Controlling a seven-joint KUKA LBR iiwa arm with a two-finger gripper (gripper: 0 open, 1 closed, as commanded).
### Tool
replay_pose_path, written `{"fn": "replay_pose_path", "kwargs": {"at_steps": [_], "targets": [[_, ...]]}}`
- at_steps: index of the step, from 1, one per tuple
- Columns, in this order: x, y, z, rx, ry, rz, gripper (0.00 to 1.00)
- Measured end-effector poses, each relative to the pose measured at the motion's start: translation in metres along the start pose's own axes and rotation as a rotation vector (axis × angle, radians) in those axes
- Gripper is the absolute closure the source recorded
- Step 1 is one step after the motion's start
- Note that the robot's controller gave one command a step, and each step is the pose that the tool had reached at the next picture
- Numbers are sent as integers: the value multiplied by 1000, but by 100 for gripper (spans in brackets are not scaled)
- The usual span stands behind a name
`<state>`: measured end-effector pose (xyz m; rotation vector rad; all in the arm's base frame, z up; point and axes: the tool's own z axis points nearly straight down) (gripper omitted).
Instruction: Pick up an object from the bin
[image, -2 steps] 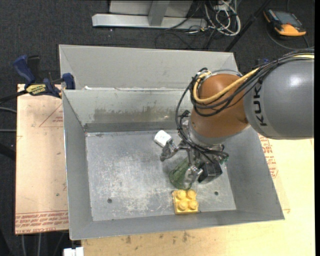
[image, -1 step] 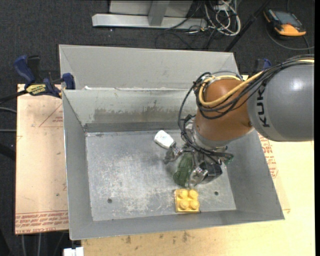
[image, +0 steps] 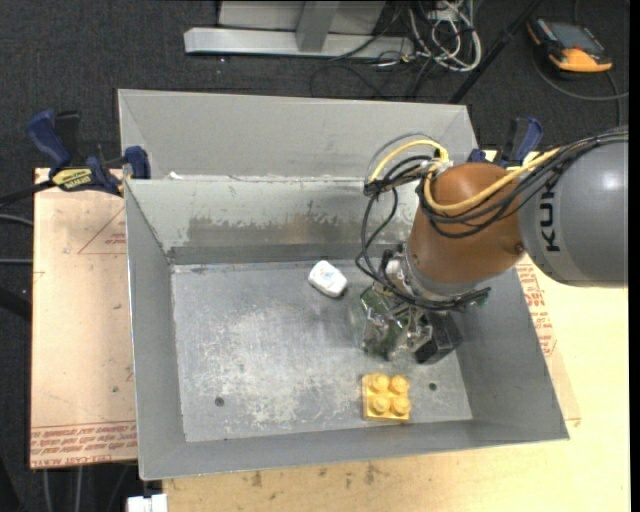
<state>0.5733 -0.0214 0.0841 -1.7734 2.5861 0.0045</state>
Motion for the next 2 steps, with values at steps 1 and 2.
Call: {"fn": "replay_pose_path", "kwargs": {"at_steps": [1,2], "targets": [[0,0,0,0,0,0,100],[8,26,-19,-7,5,152,100]]}}
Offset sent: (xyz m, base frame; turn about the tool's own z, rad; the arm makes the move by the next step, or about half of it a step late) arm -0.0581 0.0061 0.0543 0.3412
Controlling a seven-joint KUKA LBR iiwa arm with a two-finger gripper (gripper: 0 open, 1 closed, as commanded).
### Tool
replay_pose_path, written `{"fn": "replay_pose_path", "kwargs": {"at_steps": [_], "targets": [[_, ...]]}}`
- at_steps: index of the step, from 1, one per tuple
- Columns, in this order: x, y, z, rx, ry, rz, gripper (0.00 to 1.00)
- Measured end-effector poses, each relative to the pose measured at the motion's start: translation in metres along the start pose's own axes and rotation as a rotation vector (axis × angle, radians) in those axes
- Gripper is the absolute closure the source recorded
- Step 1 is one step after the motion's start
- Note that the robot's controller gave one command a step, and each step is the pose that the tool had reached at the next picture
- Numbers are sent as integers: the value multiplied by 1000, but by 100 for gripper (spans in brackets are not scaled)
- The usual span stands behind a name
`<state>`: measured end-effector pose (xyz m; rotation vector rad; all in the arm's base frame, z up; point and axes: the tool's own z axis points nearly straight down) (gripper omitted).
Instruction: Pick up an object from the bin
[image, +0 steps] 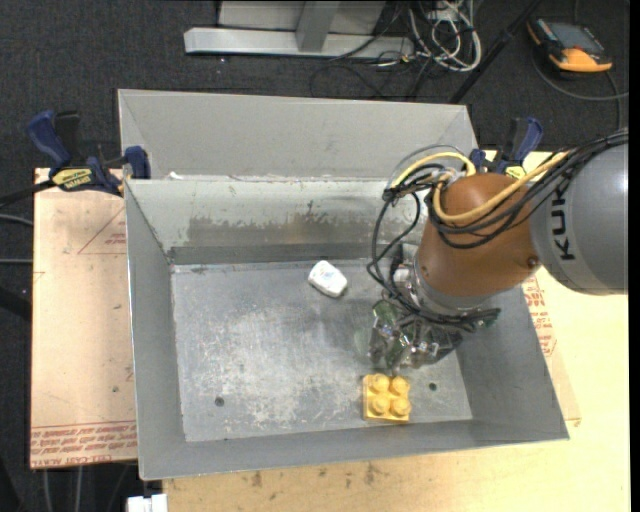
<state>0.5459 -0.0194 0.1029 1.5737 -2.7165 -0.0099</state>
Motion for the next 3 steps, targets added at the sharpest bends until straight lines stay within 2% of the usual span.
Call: {"fn": "replay_pose_path", "kwargs": {"at_steps": [1,2,3], "targets": [[18,1,-25,6,-3,133,100],[34,10,-20,6,-1,-104,100],[39,16,-63,-2,1,-146,100]]}}
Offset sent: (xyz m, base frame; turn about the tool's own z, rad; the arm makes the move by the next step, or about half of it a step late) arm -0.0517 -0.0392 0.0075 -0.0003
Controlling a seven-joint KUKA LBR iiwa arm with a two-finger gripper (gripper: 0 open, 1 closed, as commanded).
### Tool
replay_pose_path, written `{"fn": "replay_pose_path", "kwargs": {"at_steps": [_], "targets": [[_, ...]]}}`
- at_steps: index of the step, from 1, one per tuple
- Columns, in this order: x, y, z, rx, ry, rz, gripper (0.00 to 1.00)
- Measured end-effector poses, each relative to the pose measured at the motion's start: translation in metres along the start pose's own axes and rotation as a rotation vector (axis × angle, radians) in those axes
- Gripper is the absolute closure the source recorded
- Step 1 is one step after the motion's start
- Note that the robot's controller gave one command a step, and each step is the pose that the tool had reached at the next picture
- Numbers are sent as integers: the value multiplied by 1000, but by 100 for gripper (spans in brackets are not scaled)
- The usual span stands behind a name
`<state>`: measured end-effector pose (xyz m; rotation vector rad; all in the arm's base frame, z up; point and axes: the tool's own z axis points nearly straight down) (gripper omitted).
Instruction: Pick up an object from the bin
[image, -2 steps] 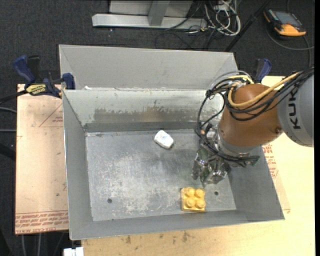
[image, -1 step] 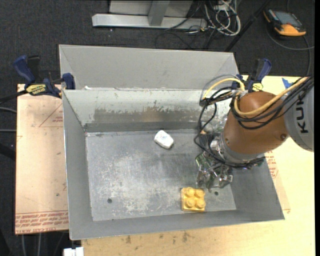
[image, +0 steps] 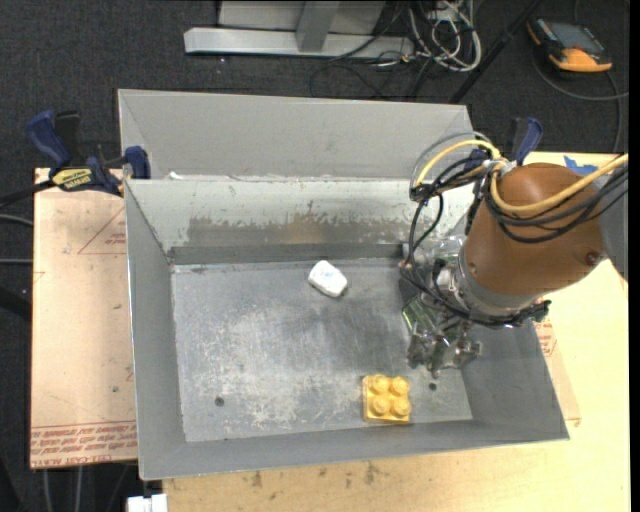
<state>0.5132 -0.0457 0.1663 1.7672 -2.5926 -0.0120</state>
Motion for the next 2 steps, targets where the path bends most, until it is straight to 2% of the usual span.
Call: {"fn": "replay_pose_path", "kwargs": {"at_steps": [1,2], "targets": [[-51,-42,-62,7,-1,61,100],[-68,-46,-123,9,-2,1,100]]}}
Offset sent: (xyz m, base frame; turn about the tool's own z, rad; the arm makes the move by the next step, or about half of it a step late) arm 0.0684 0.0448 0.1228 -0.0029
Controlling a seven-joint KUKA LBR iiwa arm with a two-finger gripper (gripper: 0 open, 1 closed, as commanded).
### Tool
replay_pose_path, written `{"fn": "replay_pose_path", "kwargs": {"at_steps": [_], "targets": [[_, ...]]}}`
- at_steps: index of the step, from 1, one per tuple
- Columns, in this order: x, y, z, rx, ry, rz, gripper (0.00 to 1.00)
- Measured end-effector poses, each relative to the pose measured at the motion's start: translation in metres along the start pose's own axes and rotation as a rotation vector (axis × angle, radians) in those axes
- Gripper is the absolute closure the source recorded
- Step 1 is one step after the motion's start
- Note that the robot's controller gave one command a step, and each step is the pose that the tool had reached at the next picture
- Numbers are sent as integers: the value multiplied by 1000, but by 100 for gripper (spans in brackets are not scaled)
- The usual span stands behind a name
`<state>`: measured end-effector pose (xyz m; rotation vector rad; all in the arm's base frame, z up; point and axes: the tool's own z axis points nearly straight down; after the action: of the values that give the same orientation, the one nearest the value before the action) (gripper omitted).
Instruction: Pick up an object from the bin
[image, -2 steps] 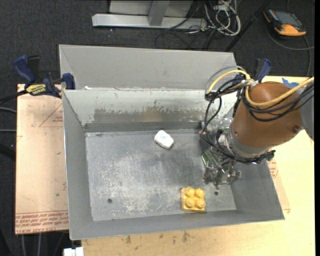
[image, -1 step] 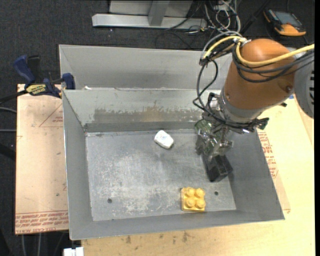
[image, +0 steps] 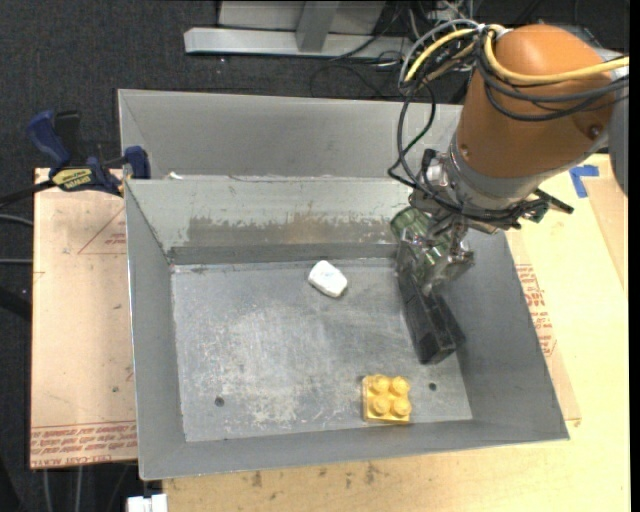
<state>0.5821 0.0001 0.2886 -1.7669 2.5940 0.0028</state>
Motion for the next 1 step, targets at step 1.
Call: {"fn": "replay_pose_path", "kwargs": {"at_steps": [1], "targets": [[0,0,0,0,0,0,100]]}}
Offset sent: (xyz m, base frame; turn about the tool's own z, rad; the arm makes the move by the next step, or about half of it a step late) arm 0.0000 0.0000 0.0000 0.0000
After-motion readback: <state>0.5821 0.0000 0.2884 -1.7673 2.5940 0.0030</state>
